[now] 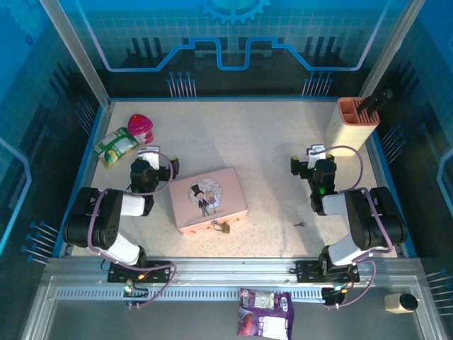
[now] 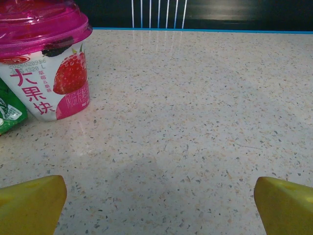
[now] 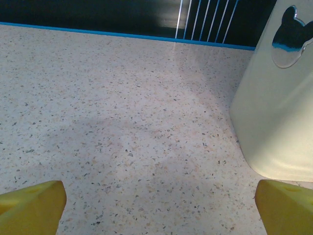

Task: Unlock the padlock with the key

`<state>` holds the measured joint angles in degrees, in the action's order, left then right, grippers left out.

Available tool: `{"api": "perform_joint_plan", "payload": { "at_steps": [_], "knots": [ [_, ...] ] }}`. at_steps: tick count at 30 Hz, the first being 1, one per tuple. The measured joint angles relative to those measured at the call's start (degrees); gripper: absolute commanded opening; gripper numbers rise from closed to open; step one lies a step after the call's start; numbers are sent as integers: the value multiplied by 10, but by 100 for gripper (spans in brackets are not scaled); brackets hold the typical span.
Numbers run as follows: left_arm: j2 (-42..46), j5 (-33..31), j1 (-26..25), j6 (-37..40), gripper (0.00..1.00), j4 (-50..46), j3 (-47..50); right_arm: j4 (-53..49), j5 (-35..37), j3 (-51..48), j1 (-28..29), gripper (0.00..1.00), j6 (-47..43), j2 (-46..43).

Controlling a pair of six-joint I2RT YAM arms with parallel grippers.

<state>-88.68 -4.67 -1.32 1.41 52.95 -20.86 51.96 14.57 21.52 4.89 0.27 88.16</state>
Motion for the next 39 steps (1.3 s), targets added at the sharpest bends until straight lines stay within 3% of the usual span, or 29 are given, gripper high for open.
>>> {"api": "perform_joint_plan", "payload": {
  "at_steps": [25,30,39],
  "knots": [
    [4,6,-1,2,99,2,4,0,0,0,0,100,0,0],
    [76,6,-20,16,99,-3,34,3,-3,-1,4,100,-3,0],
    [327,-32,-46,-8,99,-82,51,-3,-15,-23,35,100,-33,-52]
  ]
}}
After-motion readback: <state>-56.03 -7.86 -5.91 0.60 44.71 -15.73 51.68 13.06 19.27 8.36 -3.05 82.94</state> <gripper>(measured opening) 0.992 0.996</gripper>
